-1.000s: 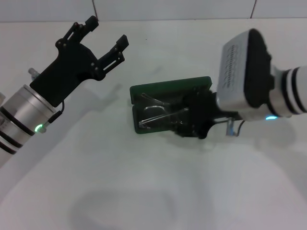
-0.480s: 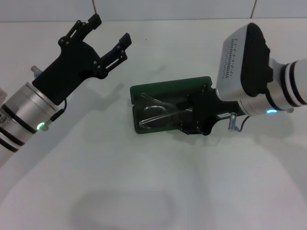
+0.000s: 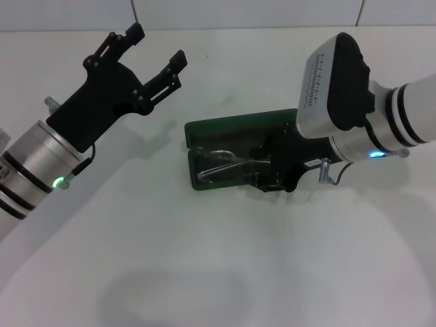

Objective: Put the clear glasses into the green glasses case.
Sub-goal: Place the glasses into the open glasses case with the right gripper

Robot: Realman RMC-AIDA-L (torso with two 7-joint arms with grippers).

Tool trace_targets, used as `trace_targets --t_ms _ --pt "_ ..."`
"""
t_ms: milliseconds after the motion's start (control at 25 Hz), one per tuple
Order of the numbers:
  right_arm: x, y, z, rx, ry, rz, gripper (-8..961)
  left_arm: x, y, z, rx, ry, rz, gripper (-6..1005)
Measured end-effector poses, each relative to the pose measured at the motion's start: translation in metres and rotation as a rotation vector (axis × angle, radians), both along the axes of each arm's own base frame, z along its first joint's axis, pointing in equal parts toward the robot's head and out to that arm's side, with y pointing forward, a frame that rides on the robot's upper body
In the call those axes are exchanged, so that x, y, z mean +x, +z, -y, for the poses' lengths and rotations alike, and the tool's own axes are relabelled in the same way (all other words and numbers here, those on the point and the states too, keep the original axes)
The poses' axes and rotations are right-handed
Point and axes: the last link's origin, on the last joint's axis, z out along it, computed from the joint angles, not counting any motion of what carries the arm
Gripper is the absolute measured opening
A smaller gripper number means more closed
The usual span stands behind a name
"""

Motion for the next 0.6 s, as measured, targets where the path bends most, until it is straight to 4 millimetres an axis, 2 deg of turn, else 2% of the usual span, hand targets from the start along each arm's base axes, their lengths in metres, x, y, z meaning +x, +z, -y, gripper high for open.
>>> trace_targets --t_ms 600 --pt "0.0044 -0.0046 0.0013 -0.017 -0.014 0.013 458 0.0023 -0.0031 0.001 -0.013 -0.009 0.0 852"
